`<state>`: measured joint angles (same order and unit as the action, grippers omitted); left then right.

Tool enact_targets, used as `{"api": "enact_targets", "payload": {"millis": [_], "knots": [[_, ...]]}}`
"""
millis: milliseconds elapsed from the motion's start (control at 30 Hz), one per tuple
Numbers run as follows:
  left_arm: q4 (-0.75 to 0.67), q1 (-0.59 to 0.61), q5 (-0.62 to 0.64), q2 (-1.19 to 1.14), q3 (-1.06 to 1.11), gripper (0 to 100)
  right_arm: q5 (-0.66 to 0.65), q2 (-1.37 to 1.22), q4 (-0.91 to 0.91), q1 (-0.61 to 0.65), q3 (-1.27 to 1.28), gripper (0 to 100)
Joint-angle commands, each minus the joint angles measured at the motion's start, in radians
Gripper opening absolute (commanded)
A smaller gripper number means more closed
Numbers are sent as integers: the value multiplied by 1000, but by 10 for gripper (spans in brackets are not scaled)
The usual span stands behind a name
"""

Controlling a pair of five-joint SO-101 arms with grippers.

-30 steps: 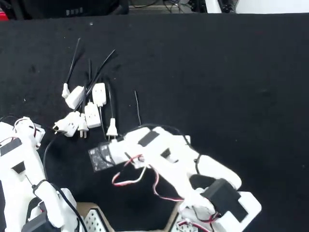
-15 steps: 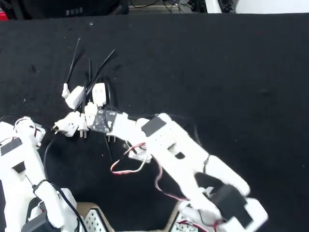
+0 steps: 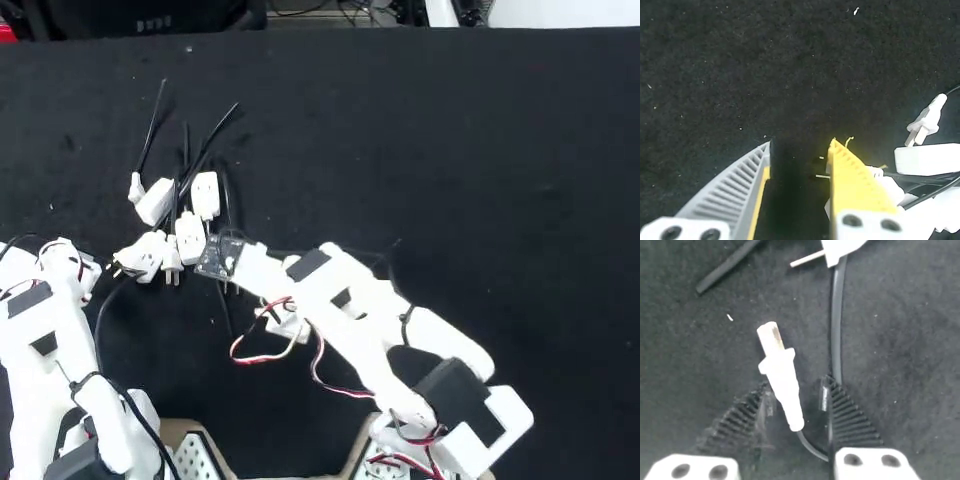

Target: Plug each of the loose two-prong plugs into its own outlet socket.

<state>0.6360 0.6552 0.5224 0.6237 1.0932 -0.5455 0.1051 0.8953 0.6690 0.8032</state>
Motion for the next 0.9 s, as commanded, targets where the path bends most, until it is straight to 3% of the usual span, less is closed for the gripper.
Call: {"api": "enact_targets", "payload": {"millis": [0,133,233,433,567,700,867], "knots": [[-6,-7,3,29,-22,188,5,48,-20,-44,-18,139],[-6,-7,3,28,-22,188,5,48,-114,-57,31,120],[-6,-10,3,29,-22,188,12,58,-175,-57,76,6],[9,-48,-74,31,-21,188,61,251,-75,-86,76,10],[181,-151,-204,64,-99,188,138,435,-55,-83,110,10],[325,-272,-325,192,-122,188,218,496,-173,-84,199,10],[276,-456,-411,483,54,188,336,552,-446,-77,380,10]]}}
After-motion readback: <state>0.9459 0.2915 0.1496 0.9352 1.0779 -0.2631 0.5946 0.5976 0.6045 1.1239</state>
